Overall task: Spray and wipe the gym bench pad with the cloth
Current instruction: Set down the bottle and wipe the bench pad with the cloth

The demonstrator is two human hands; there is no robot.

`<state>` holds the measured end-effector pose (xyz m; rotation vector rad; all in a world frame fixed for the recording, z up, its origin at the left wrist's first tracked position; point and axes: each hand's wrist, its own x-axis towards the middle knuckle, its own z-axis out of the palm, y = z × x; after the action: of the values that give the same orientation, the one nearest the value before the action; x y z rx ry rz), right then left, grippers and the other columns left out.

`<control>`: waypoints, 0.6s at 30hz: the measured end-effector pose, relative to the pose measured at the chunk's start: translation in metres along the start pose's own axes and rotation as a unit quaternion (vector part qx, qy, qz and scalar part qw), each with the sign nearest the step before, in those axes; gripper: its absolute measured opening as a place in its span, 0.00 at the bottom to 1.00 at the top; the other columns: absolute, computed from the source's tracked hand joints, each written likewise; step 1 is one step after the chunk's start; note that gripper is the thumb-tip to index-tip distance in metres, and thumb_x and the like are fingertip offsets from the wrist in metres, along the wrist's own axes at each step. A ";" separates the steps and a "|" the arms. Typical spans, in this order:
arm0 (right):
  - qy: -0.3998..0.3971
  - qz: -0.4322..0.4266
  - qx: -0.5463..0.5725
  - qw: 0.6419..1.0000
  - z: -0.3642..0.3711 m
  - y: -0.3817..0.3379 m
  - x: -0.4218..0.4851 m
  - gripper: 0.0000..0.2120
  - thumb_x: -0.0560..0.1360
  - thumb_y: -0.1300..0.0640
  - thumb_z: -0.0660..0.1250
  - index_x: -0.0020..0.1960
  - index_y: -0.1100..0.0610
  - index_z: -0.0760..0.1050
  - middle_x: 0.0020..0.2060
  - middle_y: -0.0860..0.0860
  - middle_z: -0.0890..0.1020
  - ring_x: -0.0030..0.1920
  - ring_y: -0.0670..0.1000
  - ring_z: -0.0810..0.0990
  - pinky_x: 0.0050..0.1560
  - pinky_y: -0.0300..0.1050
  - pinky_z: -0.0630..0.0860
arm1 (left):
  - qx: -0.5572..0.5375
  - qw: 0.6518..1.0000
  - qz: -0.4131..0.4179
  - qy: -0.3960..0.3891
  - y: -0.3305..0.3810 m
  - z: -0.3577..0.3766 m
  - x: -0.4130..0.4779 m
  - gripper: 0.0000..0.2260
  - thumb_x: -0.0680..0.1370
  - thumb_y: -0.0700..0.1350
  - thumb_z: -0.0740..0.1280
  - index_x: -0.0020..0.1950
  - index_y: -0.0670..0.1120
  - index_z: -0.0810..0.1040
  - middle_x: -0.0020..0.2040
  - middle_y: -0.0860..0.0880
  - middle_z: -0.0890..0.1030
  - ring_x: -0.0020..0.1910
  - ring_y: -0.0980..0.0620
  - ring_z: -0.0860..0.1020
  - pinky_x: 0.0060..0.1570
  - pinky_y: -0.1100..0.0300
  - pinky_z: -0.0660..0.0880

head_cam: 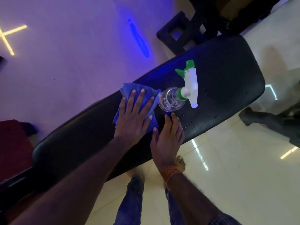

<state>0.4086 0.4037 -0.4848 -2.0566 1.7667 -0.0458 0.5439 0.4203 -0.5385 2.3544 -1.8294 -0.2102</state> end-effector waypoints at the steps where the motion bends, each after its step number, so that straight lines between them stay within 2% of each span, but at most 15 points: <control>1: 0.000 0.005 0.002 1.000 0.000 -0.003 0.000 0.29 0.79 0.52 0.66 0.78 0.56 0.66 0.80 0.53 0.63 0.80 0.58 0.60 0.80 0.62 0.56 | 0.005 1.000 0.016 -0.008 -0.001 -0.001 -0.006 0.28 0.86 0.56 0.51 0.85 0.53 0.52 0.86 0.45 0.50 0.85 0.40 0.49 0.81 0.39 0.51; 3: 0.002 0.013 0.001 1.000 0.000 -0.007 0.001 0.29 0.79 0.52 0.66 0.78 0.56 0.65 0.80 0.53 0.63 0.80 0.58 0.60 0.80 0.62 0.56 | -0.003 1.000 0.024 -0.005 -0.009 -0.004 0.009 0.28 0.85 0.56 0.53 0.85 0.52 0.55 0.86 0.46 0.53 0.84 0.41 0.51 0.80 0.40 0.51; 6: 0.009 0.013 0.002 1.000 0.001 -0.007 0.001 0.29 0.79 0.52 0.67 0.78 0.56 0.65 0.80 0.53 0.64 0.80 0.58 0.61 0.80 0.62 0.57 | -0.021 1.000 -0.008 0.001 -0.013 -0.008 0.051 0.27 0.85 0.56 0.55 0.84 0.52 0.58 0.85 0.45 0.56 0.84 0.40 0.55 0.79 0.39 0.53; 12: -0.017 -0.004 0.020 1.000 -0.015 0.002 0.007 0.28 0.79 0.52 0.67 0.77 0.55 0.67 0.78 0.51 0.66 0.78 0.56 0.62 0.76 0.58 0.59 | -0.028 0.997 -0.066 0.004 0.010 -0.002 0.013 0.27 0.87 0.56 0.51 0.85 0.53 0.52 0.86 0.45 0.51 0.85 0.41 0.48 0.81 0.39 0.51; 15: -0.042 -0.021 0.086 0.995 -0.033 0.011 0.015 0.33 0.76 0.53 0.73 0.78 0.58 0.66 0.75 0.54 0.69 0.74 0.58 0.67 0.74 0.60 0.65 | -0.039 0.986 -0.159 -0.003 0.029 -0.005 -0.028 0.28 0.87 0.58 0.52 0.85 0.52 0.52 0.86 0.46 0.51 0.85 0.42 0.47 0.81 0.39 0.51; 18: -0.050 0.002 0.239 0.970 -0.054 0.014 0.028 0.38 0.71 0.57 0.79 0.76 0.57 0.65 0.69 0.53 0.71 0.70 0.54 0.72 0.72 0.59 0.70 | -0.051 0.966 -0.252 -0.014 0.045 -0.010 -0.050 0.30 0.85 0.61 0.54 0.85 0.51 0.55 0.86 0.45 0.52 0.85 0.40 0.50 0.80 0.38 0.52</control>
<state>0.3847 0.3598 -0.4473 -1.6748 1.5184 -0.3289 0.4911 0.4578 -0.5187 2.7040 -1.1582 -0.3858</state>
